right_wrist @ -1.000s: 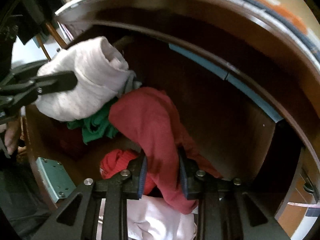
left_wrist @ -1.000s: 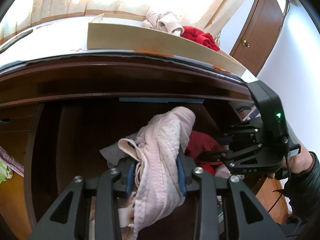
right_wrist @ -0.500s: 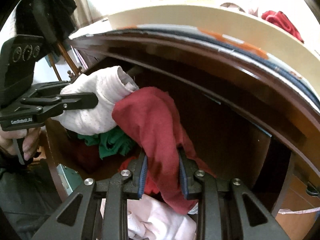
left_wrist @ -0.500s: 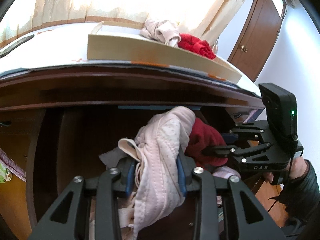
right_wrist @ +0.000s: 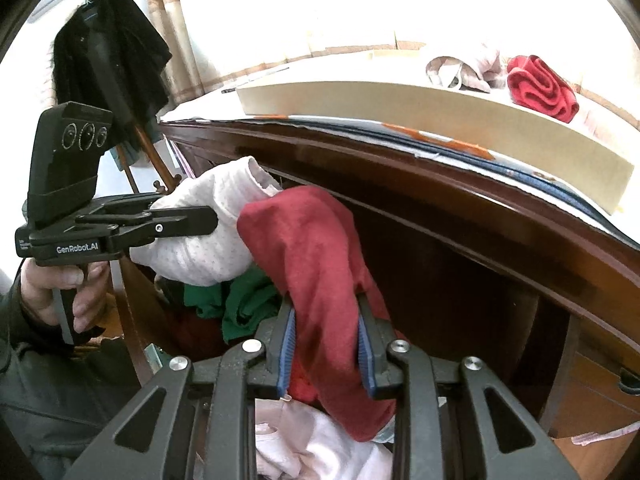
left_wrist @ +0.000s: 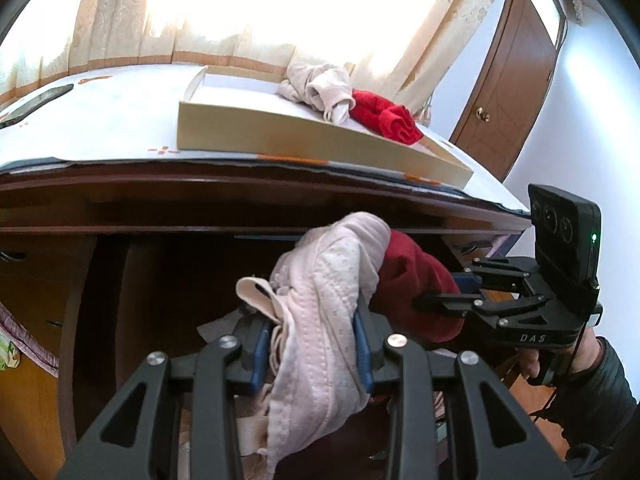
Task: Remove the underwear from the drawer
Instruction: 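Lift both garments out of the drawer with both tools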
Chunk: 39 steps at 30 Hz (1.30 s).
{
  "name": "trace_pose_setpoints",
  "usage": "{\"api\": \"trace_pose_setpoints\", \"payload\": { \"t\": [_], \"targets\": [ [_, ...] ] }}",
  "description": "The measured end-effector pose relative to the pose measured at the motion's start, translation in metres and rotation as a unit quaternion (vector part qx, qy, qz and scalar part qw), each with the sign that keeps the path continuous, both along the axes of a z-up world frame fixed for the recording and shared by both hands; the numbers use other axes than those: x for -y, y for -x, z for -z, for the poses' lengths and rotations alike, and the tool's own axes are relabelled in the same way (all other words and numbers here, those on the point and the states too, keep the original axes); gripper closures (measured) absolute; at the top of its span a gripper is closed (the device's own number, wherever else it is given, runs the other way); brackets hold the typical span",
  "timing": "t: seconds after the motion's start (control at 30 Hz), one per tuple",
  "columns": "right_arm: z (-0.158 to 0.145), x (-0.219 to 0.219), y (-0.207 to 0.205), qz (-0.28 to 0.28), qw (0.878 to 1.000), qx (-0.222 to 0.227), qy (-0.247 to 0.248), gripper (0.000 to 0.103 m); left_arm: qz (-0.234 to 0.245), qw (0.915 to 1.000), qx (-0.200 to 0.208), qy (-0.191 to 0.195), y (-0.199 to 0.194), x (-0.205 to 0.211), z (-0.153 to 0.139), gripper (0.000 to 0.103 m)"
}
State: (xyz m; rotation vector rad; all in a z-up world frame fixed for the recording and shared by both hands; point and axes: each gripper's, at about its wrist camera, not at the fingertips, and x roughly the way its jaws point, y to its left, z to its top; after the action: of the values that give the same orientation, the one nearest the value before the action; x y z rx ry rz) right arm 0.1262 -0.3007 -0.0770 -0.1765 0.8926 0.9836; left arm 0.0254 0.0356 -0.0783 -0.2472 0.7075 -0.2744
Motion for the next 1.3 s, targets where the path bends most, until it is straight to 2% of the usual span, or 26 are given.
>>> {"api": "trace_pose_setpoints", "payload": {
  "t": [0.3, 0.63, 1.3],
  "targets": [
    [-0.008, 0.010, 0.011, 0.007, 0.999, 0.021, -0.042, 0.074, -0.006, 0.9996, 0.024, 0.009, 0.006, -0.001, -0.007, 0.070],
    [-0.018, 0.012, 0.019, 0.017, 0.996, 0.044, -0.074, 0.074, -0.014, 0.9988, 0.044, -0.018, 0.010, 0.007, -0.010, 0.070],
    [-0.029, 0.024, 0.034, 0.014, 0.988, 0.092, -0.125, 0.074, -0.014, 0.9961, 0.080, -0.035, 0.018, 0.014, -0.018, 0.070]
  ]
}}
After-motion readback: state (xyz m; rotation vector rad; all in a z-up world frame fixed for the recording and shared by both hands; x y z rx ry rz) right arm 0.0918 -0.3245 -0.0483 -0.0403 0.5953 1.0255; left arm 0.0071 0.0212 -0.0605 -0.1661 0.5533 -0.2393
